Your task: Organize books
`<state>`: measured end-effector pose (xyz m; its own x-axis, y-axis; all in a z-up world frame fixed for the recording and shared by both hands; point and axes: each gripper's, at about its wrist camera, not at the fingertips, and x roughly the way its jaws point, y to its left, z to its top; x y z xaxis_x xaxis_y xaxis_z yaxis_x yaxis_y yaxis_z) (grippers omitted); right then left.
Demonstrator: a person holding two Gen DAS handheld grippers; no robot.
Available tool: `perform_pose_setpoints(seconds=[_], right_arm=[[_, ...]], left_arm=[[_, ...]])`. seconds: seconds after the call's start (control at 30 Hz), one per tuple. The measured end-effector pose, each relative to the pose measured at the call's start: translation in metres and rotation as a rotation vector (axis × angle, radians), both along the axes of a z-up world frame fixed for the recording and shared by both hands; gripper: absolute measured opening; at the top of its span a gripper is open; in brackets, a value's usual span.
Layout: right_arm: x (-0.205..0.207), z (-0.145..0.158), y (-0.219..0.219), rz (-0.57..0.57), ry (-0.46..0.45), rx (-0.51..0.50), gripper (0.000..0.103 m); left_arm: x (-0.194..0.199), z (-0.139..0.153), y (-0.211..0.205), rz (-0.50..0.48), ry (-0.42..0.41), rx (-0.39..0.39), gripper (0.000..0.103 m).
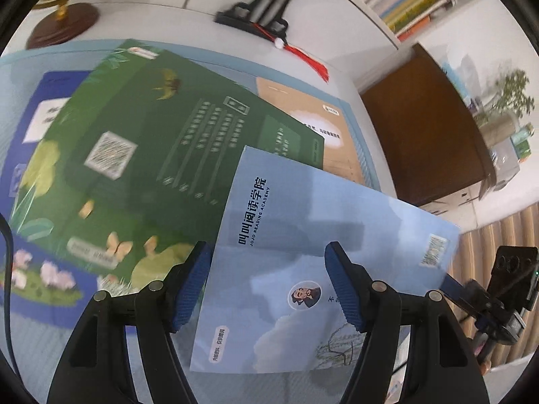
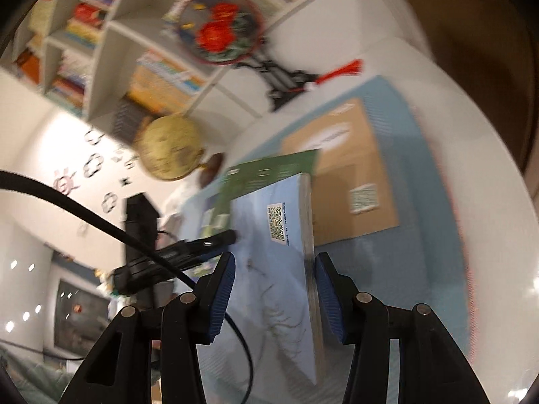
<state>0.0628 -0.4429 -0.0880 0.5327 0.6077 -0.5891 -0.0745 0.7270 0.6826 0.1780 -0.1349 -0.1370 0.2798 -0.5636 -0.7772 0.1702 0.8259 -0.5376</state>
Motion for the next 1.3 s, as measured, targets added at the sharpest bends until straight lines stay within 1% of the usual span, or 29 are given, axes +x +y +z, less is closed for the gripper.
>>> perform_pose_setpoints(seconds=[0.07, 0.13, 0.3, 0.37, 0.47, 0.5, 0.53, 0.6, 0.63, 0.67, 0.7, 0.73, 0.77, 0.83, 0.87, 0.93, 1.0, 1.07, 1.1, 1.13, 1.17, 1.23, 1.3], right_arm=[[-0.006, 0.011, 0.011, 0.046, -0.029, 0.028, 0.049], [-0.013, 0.027, 0.026, 0.105, -0.072, 0.054, 0.049], [-0.039, 0.06, 0.073, 0.204, -0.144, 0.059, 0.049], [-0.048, 0.069, 0.092, 0.23, -0.16, 0.062, 0.048], [-0.067, 0.078, 0.129, 0.26, -0.17, 0.06, 0.048], [-0.073, 0.079, 0.146, 0.282, -0.171, 0.072, 0.048], [-0.079, 0.078, 0.165, 0.302, -0.165, 0.092, 0.048], [-0.089, 0.073, 0.196, 0.327, -0.15, 0.105, 0.048], [-0.092, 0.066, 0.219, 0.354, -0.129, 0.117, 0.048], [-0.095, 0.06, 0.233, 0.37, -0.111, 0.128, 0.048], [-0.097, 0.048, 0.255, 0.387, -0.08, 0.142, 0.044], [-0.1, 0.04, 0.271, 0.412, -0.069, 0.178, 0.042], [-0.102, 0.033, 0.282, 0.421, -0.053, 0.189, 0.043], [-0.107, 0.013, 0.311, 0.449, -0.02, 0.175, 0.043], [-0.108, 0.005, 0.318, 0.453, -0.008, 0.167, 0.043], [-0.11, -0.019, 0.331, 0.445, 0.05, 0.161, 0.043], [-0.112, -0.031, 0.333, 0.433, 0.082, 0.163, 0.043], [-0.115, -0.032, 0.325, 0.407, 0.071, 0.143, 0.044], [-0.115, -0.031, 0.317, 0.386, 0.068, 0.121, 0.046], [-0.115, -0.034, 0.309, 0.355, 0.071, 0.066, 0.049], [-0.113, -0.037, 0.304, 0.334, 0.077, 0.022, 0.051], [-0.112, -0.055, 0.289, 0.279, 0.122, -0.123, 0.051], [-0.112, -0.073, 0.278, 0.224, 0.173, -0.225, 0.051]], left_arm=[[-0.007, 0.003, 0.011, 0.013, -0.009, -0.015, 0.067], [-0.014, 0.008, 0.023, 0.023, -0.02, -0.047, 0.067], [-0.03, 0.022, 0.053, 0.016, -0.067, -0.103, 0.067], [-0.038, 0.029, 0.068, 0.013, -0.089, -0.121, 0.067], [-0.055, 0.036, 0.097, 0.006, -0.12, -0.172, 0.067], [-0.064, 0.038, 0.108, 0.01, -0.129, -0.167, 0.067], [-0.071, 0.038, 0.117, 0.018, -0.134, -0.146, 0.067], [-0.088, 0.035, 0.14, 0.034, -0.138, -0.102, 0.067], [-0.098, 0.032, 0.155, 0.05, -0.128, -0.098, 0.067], [-0.105, 0.029, 0.168, 0.066, -0.115, -0.105, 0.067], [-0.113, 0.025, 0.18, 0.085, -0.102, -0.112, 0.067], [-0.124, 0.02, 0.198, 0.115, -0.087, -0.12, 0.067], [-0.131, 0.017, 0.21, 0.135, -0.079, -0.124, 0.067], [-0.146, 0.008, 0.234, 0.179, -0.057, -0.125, 0.067], [-0.151, 0.003, 0.24, 0.186, -0.049, -0.131, 0.067], [-0.16, -0.008, 0.249, 0.189, -0.016, -0.145, 0.067], [-0.168, -0.016, 0.254, 0.196, 0.002, -0.138, 0.067], [-0.177, -0.019, 0.258, 0.203, 0.017, -0.131, 0.067], [-0.181, -0.019, 0.259, 0.194, 0.021, -0.128, 0.067], [-0.185, -0.019, 0.258, 0.18, 0.026, -0.109, 0.067], [-0.189, -0.019, 0.255, 0.153, 0.034, -0.07, 0.067], [-0.2, -0.023, 0.243, 0.078, 0.052, -0.032, 0.067], [-0.212, -0.03, 0.229, 0.017, 0.075, -0.008, 0.067]])
